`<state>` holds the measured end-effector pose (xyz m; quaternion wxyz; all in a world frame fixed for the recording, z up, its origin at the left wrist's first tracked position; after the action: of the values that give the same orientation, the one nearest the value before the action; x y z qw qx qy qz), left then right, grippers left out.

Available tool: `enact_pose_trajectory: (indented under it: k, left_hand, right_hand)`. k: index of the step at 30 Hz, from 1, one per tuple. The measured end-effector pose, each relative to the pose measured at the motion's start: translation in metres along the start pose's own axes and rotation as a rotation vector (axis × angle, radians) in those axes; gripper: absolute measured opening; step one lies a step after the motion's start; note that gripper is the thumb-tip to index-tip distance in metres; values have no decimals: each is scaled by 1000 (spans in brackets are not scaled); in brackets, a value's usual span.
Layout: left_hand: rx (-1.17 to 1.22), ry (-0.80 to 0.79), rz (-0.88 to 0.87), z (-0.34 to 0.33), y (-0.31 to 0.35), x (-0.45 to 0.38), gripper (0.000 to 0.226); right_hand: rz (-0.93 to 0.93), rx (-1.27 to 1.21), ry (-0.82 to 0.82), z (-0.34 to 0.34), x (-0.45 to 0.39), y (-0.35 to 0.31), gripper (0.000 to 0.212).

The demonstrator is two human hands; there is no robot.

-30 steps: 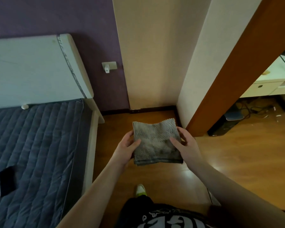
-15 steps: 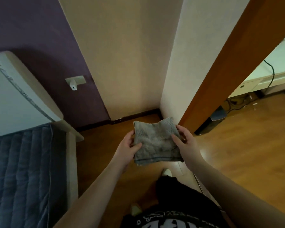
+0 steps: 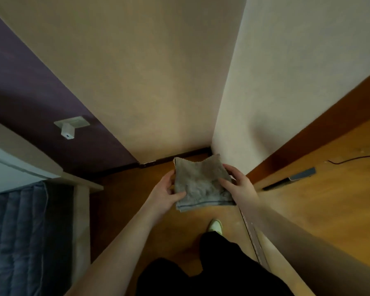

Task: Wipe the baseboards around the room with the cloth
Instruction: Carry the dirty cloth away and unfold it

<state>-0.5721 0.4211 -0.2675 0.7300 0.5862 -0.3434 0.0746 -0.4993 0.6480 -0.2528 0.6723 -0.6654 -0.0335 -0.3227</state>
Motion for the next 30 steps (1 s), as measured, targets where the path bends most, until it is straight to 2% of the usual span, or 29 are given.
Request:
enact_pose_trajectory:
  k: [3, 8, 14, 17, 22, 26, 30]
  left_hand:
    - [14, 35, 29, 2, -2, -32, 86]
    - [66, 40, 64, 9, -24, -104, 72]
    - [-160, -18, 5, 3, -53, -206, 73]
    - [-207, -21, -8, 3, -81, -263, 72]
    - [-158, -14, 33, -3, -157, -359, 71]
    - [-119, -19, 95, -18, -230, -426, 72]
    - [-25, -38, 184, -34, -307, -476, 68]
  right_hand:
    - [-15, 53, -10, -8, -31, 5, 45]
    - [-90, 13, 126, -28, -85, 31, 51]
    - [-127, -33, 299, -39, -161, 85, 40]
    - [-144, -69, 369, -47, -211, 136, 37]
    - [-151, -63, 429, -61, -303, 240, 31]
    - [-141, -29, 431, -66, -368, 313, 38]
    - [-174, 12, 426, -66, -418, 392, 30]
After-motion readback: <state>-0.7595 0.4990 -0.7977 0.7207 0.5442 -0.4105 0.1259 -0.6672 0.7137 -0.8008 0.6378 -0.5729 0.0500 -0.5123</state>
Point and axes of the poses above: each hand's wrist, its own x-axis away from the middle knuckle, its own z-axis out of the back of the hand, y = z × x, the point moved 5 cm from there along -x, towards the middle knuckle, and after that the axes turned 6 degrees about y, right-handed, at the moved point
